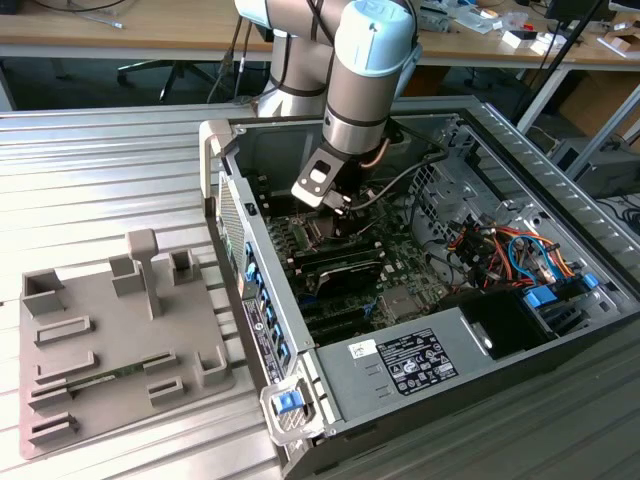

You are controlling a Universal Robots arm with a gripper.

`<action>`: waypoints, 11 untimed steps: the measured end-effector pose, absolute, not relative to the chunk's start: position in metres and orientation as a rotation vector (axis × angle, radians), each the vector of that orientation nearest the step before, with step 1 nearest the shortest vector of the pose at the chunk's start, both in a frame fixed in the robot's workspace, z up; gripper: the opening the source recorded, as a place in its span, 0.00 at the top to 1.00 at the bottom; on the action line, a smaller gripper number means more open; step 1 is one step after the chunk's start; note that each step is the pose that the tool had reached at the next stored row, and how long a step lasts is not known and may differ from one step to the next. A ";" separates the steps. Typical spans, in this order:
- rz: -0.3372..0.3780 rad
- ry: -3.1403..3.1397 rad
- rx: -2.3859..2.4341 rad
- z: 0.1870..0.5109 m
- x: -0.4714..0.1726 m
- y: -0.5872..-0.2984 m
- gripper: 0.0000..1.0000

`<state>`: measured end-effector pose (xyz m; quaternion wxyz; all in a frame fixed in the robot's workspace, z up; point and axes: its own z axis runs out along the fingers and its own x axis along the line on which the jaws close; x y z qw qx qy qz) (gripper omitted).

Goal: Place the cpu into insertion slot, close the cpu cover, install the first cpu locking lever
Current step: 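Place the cpu into insertion slot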

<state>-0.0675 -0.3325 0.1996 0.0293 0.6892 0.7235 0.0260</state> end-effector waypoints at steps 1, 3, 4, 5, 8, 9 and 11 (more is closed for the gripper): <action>0.081 2.232 2.126 0.200 -0.067 -0.332 0.46; 0.082 2.232 2.126 0.199 -0.067 -0.332 0.46; 0.082 2.232 2.126 0.199 -0.067 -0.332 0.46; 0.082 2.232 2.126 0.199 -0.067 -0.332 0.46; 0.082 2.232 2.126 0.199 -0.067 -0.333 0.46; 0.081 2.232 2.126 0.199 -0.067 -0.333 0.46; 0.081 2.230 2.127 0.199 -0.067 -0.333 0.46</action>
